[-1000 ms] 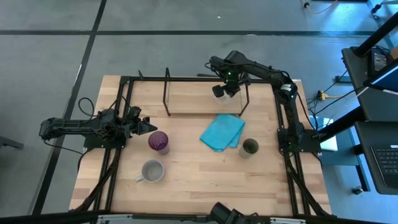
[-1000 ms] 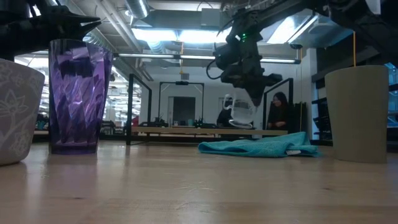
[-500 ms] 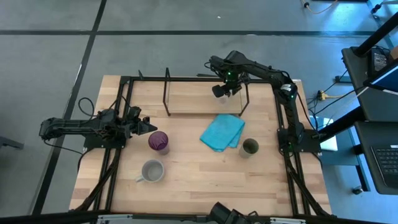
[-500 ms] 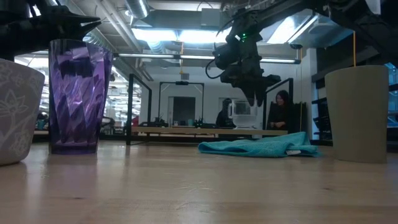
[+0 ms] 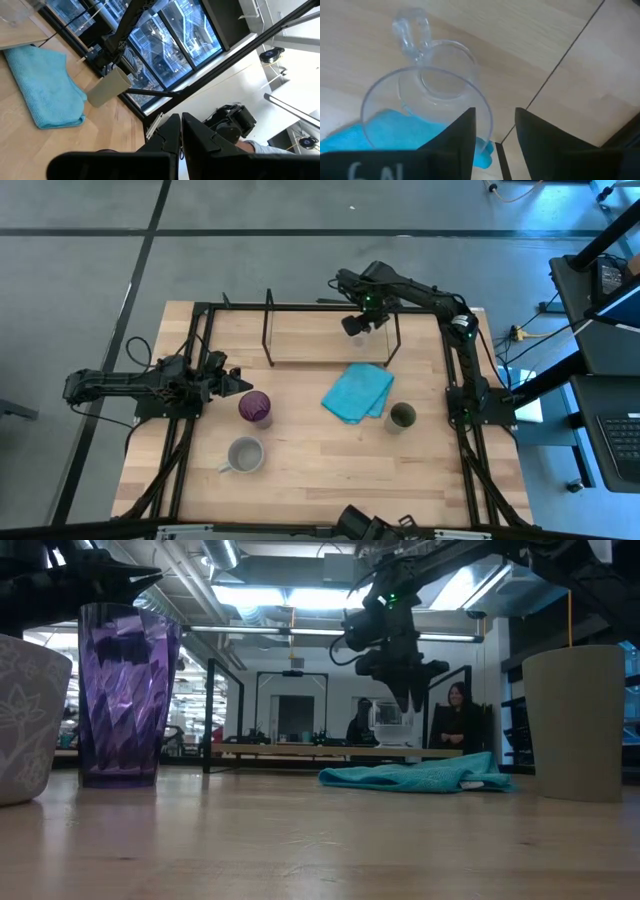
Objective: Stack small to large cups/mugs on shelf
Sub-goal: Put the transparent mug on the shelf
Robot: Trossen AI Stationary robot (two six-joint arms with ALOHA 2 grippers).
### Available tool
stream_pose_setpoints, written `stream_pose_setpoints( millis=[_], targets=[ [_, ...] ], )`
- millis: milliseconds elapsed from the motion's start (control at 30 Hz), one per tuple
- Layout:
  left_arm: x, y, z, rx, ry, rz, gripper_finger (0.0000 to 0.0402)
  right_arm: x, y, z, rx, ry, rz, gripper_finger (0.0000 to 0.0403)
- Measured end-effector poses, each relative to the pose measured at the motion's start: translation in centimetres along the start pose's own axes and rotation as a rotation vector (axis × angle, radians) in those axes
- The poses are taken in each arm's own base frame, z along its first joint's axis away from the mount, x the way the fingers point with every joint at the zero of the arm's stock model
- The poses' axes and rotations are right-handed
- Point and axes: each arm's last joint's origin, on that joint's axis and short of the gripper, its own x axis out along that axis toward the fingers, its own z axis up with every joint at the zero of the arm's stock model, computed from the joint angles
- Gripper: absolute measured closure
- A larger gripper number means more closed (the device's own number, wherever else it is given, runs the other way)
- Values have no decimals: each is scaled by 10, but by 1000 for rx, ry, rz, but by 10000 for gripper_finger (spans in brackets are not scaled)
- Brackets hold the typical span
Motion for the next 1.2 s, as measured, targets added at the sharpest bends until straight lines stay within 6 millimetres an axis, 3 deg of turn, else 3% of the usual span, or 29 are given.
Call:
stream_pose_setpoints(
  millis=[267,600,800,1200],
  targets=[
    [0,0,0,0,0,0,390,-2,3,5,-26,-52,27,264],
    [0,0,0,0,0,1,390,-39,4,9,-39,-200,47,270],
    [0,0,0,0,0,1,390,-36,2,6,-45,-162,26,270],
    [0,0,0,0,1,2,390,-40,20,5,-63,-249,58,284]
  ],
)
